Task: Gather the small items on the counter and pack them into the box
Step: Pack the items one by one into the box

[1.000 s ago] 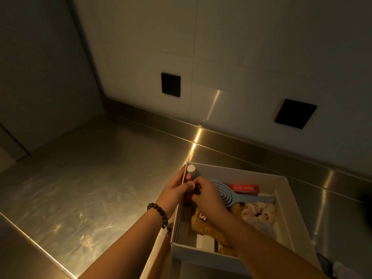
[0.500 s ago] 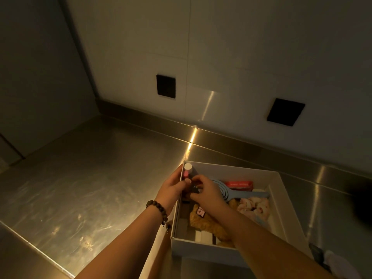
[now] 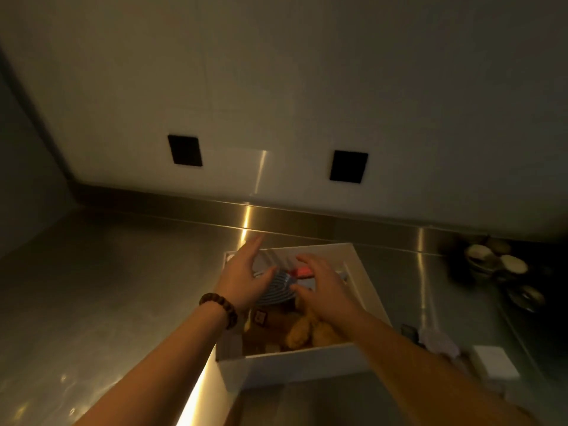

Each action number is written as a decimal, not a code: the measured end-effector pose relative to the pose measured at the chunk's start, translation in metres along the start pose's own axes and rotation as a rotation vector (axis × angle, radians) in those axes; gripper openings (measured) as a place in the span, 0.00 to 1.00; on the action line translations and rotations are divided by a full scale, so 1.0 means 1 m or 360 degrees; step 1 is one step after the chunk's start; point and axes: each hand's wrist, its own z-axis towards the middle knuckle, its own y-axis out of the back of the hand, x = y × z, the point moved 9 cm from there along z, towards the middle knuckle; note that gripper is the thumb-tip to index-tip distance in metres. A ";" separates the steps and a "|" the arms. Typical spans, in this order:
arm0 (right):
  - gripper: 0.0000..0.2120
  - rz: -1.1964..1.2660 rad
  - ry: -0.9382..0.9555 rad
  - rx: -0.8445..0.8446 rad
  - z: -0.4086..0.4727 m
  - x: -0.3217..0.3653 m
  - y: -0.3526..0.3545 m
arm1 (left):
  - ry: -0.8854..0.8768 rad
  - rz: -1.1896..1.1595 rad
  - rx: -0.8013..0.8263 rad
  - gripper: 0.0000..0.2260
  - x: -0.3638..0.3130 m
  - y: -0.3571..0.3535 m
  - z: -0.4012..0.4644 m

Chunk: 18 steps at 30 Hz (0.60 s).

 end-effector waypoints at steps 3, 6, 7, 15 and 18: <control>0.26 -0.0082 0.0078 -0.0177 -0.019 -0.010 0.043 | -0.0127 0.0085 0.0086 0.31 -0.045 -0.032 0.002; 0.24 -0.0230 0.0073 -0.0308 -0.040 -0.034 0.091 | -0.0170 0.0121 0.0145 0.30 -0.086 -0.070 -0.002; 0.23 -0.0263 0.0057 -0.0349 -0.048 -0.045 0.107 | -0.0213 0.0145 0.0147 0.29 -0.100 -0.083 -0.005; 0.17 -0.0187 -0.0132 -0.0439 -0.132 -0.167 0.213 | -0.0384 0.0163 0.0206 0.28 -0.176 -0.206 -0.054; 0.18 -0.0163 -0.0257 -0.0375 -0.162 -0.220 0.236 | -0.0318 0.0148 0.0274 0.28 -0.184 -0.257 -0.076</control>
